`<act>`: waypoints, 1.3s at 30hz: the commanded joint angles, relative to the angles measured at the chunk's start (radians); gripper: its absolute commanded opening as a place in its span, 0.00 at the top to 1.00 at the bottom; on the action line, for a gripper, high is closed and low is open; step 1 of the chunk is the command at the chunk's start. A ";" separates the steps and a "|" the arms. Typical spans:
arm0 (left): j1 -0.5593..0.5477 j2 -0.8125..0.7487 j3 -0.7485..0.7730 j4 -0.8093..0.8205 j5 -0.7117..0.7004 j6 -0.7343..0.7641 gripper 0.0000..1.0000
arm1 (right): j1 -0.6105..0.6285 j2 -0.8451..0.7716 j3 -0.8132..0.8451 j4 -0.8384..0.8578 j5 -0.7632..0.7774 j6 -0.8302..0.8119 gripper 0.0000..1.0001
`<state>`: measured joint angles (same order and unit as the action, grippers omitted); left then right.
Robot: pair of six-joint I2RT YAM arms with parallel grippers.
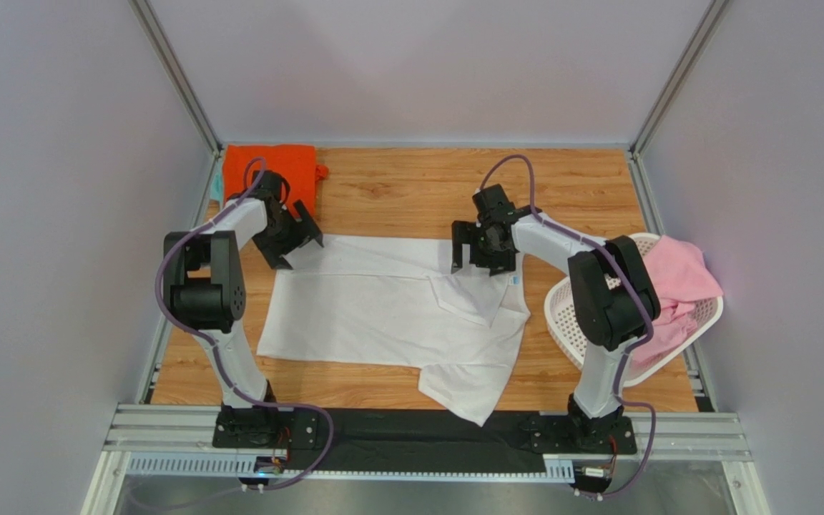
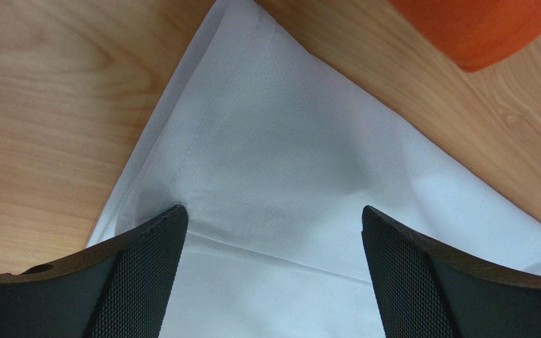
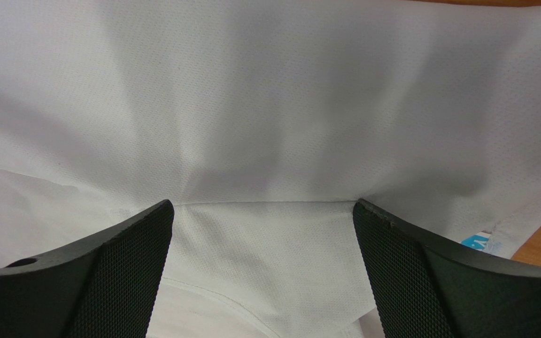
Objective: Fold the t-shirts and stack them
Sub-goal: Fold the tshirt
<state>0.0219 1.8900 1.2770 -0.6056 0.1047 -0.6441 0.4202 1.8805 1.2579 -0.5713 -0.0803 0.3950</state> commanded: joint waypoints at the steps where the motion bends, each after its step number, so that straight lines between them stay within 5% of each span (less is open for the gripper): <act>1: -0.002 0.050 0.033 -0.011 -0.020 0.006 0.00 | -0.021 0.057 0.026 0.028 0.014 -0.019 0.00; 12: -0.002 -0.100 0.098 -0.089 -0.046 0.021 0.00 | -0.023 -0.101 0.057 0.020 -0.015 -0.045 0.00; 18: -0.010 -0.424 -0.143 -0.143 -0.103 -0.070 0.00 | -0.014 -0.337 -0.107 0.057 -0.033 -0.019 0.00; 23: -0.010 -0.785 -0.502 -0.219 -0.220 -0.231 0.00 | -0.012 -0.559 -0.254 0.076 -0.013 0.030 0.00; 29: -0.010 -1.047 -0.740 -0.322 -0.275 -0.373 0.00 | -0.011 -0.673 -0.356 0.102 -0.001 0.059 0.00; 33: -0.010 -1.049 -0.795 -0.316 -0.286 -0.410 0.01 | -0.012 -0.666 -0.357 0.099 0.001 0.053 0.00; 39: -0.005 -0.945 -0.786 -0.257 -0.316 -0.401 0.20 | -0.012 -0.666 -0.365 0.102 -0.009 0.044 0.00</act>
<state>0.0147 0.9073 0.4721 -0.9073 -0.1802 -1.0206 0.4046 1.2240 0.8963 -0.5064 -0.0956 0.4370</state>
